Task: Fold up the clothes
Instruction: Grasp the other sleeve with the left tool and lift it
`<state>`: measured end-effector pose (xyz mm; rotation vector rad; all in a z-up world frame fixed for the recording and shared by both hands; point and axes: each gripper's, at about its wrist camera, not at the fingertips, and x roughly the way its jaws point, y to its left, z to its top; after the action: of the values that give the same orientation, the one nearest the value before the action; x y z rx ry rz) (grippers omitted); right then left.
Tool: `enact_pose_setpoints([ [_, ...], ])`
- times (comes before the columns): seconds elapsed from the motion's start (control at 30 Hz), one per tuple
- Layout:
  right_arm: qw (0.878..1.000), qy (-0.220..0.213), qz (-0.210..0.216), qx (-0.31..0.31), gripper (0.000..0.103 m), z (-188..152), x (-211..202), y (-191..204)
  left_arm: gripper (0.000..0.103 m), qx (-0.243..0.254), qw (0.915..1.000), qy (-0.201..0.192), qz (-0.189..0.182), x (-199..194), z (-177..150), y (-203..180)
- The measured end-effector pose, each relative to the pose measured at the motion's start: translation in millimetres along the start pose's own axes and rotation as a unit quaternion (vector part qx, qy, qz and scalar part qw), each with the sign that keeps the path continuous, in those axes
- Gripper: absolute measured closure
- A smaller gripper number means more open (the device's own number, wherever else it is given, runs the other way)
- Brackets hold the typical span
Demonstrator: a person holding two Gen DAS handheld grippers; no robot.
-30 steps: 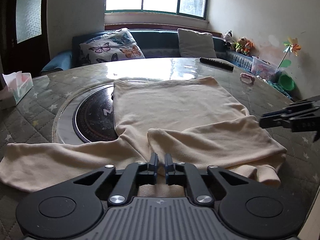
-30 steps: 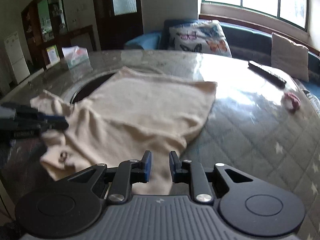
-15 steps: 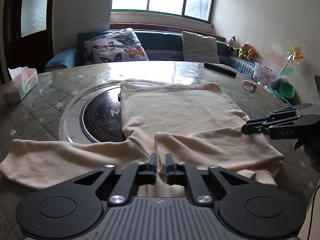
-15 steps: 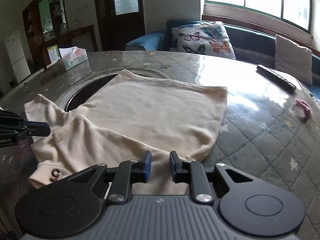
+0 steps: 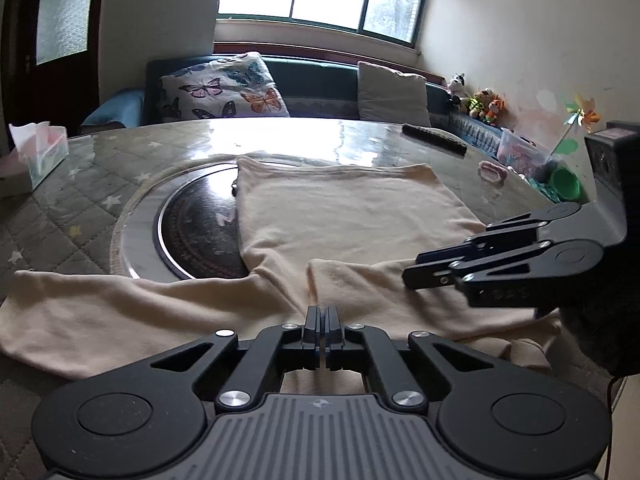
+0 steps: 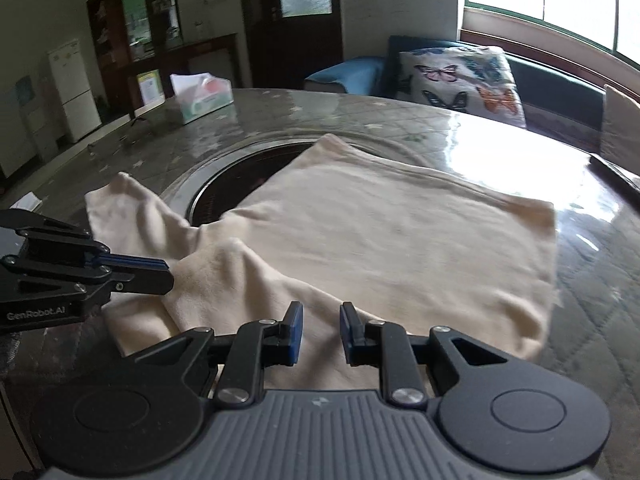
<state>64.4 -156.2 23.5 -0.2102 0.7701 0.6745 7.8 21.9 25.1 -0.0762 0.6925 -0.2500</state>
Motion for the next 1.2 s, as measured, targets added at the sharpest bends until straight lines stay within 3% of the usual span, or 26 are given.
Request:
enact_pose_setpoints([
  [0.17,1.0,0.0,0.01,-0.017,0.084,7,16,17,0.099,-0.022,0.9997,0.01,-0.005,-3,-1,12],
  [0.33,0.999,0.0,0.025,-0.02,0.083,13,24,27,0.097,-0.045,0.9986,-0.002,0.027,-16,-1,30],
  [0.47,0.999,-0.002,0.038,-0.029,0.083,14,27,35,0.082,-0.073,0.9946,-0.014,0.073,-30,-5,55],
  [0.63,0.997,-0.005,0.055,-0.051,0.083,14,22,49,0.074,-0.118,0.9806,-0.018,0.155,-46,-12,95],
  [0.8,0.996,-0.003,0.061,-0.059,0.083,12,19,55,0.062,-0.172,0.9619,-0.02,0.212,-56,-18,124],
  [0.97,0.995,-0.008,0.056,-0.083,0.083,8,18,67,0.054,-0.178,0.953,-0.023,0.244,-62,-21,131],
  [1.2,0.995,-0.003,0.063,-0.083,0.083,6,18,70,0.055,-0.2,0.9457,-0.024,0.255,-53,-21,141],
])
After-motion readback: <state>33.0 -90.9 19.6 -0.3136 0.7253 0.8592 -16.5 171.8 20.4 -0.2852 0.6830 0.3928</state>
